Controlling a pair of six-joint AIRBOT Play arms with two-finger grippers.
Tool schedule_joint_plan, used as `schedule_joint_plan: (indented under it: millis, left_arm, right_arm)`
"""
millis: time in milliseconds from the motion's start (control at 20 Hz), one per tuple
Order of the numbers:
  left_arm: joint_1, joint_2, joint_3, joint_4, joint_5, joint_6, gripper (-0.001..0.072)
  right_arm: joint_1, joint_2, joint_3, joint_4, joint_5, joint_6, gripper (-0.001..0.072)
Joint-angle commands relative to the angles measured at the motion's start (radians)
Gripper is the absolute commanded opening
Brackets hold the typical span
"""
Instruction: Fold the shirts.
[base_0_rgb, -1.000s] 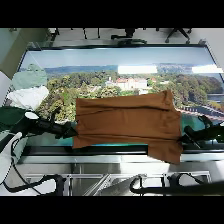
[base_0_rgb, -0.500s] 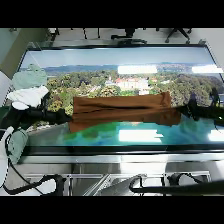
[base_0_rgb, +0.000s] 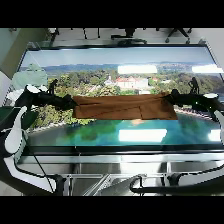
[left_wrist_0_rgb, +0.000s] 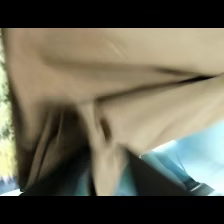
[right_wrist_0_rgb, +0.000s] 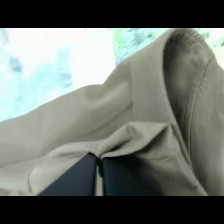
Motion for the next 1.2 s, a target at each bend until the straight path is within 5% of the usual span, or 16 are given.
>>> schedule_joint_plan:
  millis: [0,150,200,750,800,850,900,950,1000,1150]
  left_arm:
    - [-0.004,-0.09,0.102,0.004,-0.083,-0.025,0.0632]
    - [0.004,-0.084,0.17,0.007,-0.151,-0.026,0.0632]
    - [0.014,-0.075,0.191,0.007,-0.163,-0.027,0.0632]
    - [0.05,0.058,0.223,0.003,-0.185,-0.087,0.063]
    - [0.034,0.067,0.223,0.003,-0.187,-0.098,0.0541]
    - [0.009,0.073,0.223,0.002,-0.185,-0.096,0.033]
    - [-0.023,0.075,0.224,0.003,-0.182,-0.091,0.0136]
    - [-0.063,0.074,0.223,0.005,-0.171,-0.085,0.0021]
    - [-0.106,0.07,0.222,0.005,-0.146,-0.085,0.002]
    - [-0.268,0.034,0.222,0.003,-0.037,-0.086,0.002]
  right_arm:
    - [-0.02,-0.033,0.074,-0.071,0.046,-0.058,0.0351]
    - [-0.091,-0.011,0.175,-0.27,0.178,-0.014,0.0645]
    - [-0.113,-0.008,0.182,-0.299,0.196,0.01,0.0671]
    - [-0.054,-0.171,0.182,-0.277,0.326,-0.049,0.0668]
    - [-0.031,-0.172,0.182,-0.276,0.315,-0.055,0.0654]
    - [-0.014,-0.172,0.182,-0.276,0.306,-0.055,0.0527]
    - [-0.002,-0.172,0.184,-0.276,0.299,-0.056,0.0275]
    - [0.006,-0.172,0.191,-0.276,0.3,-0.066,0.0089]
    - [0.007,-0.169,0.203,-0.275,0.304,-0.065,0.0029]
    - [0.002,-0.137,0.262,-0.28,0.365,-0.044,0.0027]
